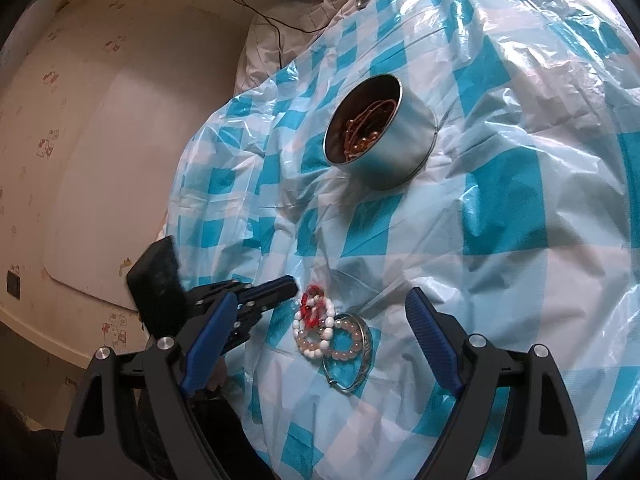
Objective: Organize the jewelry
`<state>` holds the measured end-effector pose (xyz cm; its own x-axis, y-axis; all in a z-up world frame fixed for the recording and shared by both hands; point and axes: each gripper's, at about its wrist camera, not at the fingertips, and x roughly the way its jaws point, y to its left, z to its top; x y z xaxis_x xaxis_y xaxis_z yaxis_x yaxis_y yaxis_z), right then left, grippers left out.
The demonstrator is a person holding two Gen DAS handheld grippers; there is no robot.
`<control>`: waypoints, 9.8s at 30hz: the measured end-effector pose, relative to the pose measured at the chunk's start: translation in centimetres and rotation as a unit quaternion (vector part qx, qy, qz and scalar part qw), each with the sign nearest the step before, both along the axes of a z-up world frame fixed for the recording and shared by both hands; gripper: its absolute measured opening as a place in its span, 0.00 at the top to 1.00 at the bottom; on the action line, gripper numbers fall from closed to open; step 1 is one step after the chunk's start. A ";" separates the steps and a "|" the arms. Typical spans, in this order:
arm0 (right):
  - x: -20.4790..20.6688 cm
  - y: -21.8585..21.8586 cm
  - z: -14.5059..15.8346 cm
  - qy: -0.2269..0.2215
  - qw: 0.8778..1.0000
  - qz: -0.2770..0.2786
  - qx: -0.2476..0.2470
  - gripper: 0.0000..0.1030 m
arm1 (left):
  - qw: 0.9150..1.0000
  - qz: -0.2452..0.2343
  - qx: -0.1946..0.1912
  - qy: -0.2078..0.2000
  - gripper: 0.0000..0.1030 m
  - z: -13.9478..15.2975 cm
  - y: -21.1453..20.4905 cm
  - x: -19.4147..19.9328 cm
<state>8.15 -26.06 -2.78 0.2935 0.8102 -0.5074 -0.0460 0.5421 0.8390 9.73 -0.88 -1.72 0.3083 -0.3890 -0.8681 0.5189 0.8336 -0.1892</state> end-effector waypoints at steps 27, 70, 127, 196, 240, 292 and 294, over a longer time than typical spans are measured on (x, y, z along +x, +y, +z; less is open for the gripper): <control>0.7 6.0 0.1 -0.021 0.997 0.076 -0.021 0.20 | 0.997 0.040 -0.061 -0.035 0.98 3.1 2.1 0.6; -0.1 8.1 -3.7 0.058 0.990 0.126 -0.019 0.51 | 0.993 0.065 -0.085 -0.049 0.97 4.7 3.1 1.3; 5.0 -3.1 2.4 -0.093 0.981 -0.076 0.152 0.92 | 0.982 0.062 -0.170 -0.057 0.97 6.4 -3.0 6.4; 11.3 1.6 -1.0 -0.005 0.998 -0.063 -0.012 0.29 | 0.968 0.144 -0.204 -0.011 0.57 4.3 -0.5 10.3; -3.3 -1.7 2.2 -0.015 0.992 -0.031 -0.121 0.22 | 1.000 -0.004 -0.002 0.000 0.90 -1.3 -4.6 -3.2; -2.5 0.0 3.2 -0.082 0.995 -0.025 -0.043 0.97 | 0.985 0.059 -0.151 -0.055 0.94 7.2 0.0 -1.0; -2.3 -0.7 3.4 -0.084 0.995 -0.034 -0.029 0.97 | 0.986 0.058 -0.145 -0.060 0.94 7.2 -0.4 -0.9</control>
<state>5.81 -26.74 0.64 0.4317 0.7561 -0.4919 -0.1447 0.5963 0.7896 8.80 -1.31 5.53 0.4589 -0.5712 -0.6805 0.4561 0.8088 -0.3713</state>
